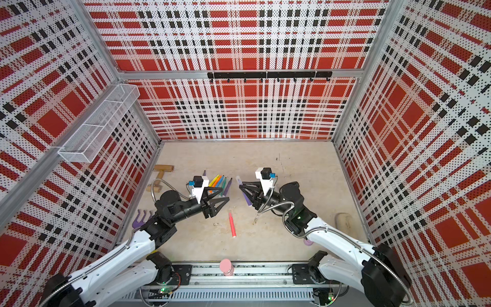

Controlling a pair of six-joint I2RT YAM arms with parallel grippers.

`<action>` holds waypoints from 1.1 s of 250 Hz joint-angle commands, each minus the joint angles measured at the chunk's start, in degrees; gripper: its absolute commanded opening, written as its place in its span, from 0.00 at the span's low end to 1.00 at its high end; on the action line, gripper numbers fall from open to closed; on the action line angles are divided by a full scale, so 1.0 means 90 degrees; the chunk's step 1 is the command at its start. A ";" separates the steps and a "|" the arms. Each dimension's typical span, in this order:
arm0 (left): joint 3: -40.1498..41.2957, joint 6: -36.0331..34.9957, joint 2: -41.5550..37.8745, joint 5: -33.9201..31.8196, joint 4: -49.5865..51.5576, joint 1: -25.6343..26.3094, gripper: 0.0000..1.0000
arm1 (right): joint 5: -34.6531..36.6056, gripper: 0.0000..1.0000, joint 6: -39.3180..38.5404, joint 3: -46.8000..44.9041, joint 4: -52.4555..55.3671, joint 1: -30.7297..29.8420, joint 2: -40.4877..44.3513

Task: Remove pen caps from pens
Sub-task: Open the pen cap on the pen.

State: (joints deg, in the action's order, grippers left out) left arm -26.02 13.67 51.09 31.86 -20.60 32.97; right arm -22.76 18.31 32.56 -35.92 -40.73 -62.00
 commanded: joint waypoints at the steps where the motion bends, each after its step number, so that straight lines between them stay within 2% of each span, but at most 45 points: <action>1: 0.0061 0.0104 0.0074 0.0918 -0.1023 0.0218 0.69 | -0.0384 0.04 0.0480 -0.0069 -0.1747 0.0034 -0.0143; 58: 0.0307 0.0146 0.0147 0.0501 -0.1827 0.0678 0.70 | -0.0345 0.05 0.1412 -0.0391 -0.3672 0.0063 -0.0769; 96: 0.0311 0.0282 0.0404 0.0234 -0.2385 0.0910 0.69 | -0.0381 0.05 0.1791 -0.0443 -0.4440 0.0053 -0.1257; 204: 0.0146 0.0557 0.1288 -0.0089 -0.3281 0.1083 0.67 | -0.0276 0.05 0.1730 -0.0560 -0.4488 -0.0049 -0.1282; 275: -0.0232 0.0767 0.1667 -0.0035 -0.3297 0.1100 0.61 | -0.0212 0.06 0.1681 -0.0677 -0.4476 -0.0142 -0.1257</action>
State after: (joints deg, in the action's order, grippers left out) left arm -25.41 18.74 64.73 31.05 -47.53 42.37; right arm -25.26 33.06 27.31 -72.73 -41.65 -74.43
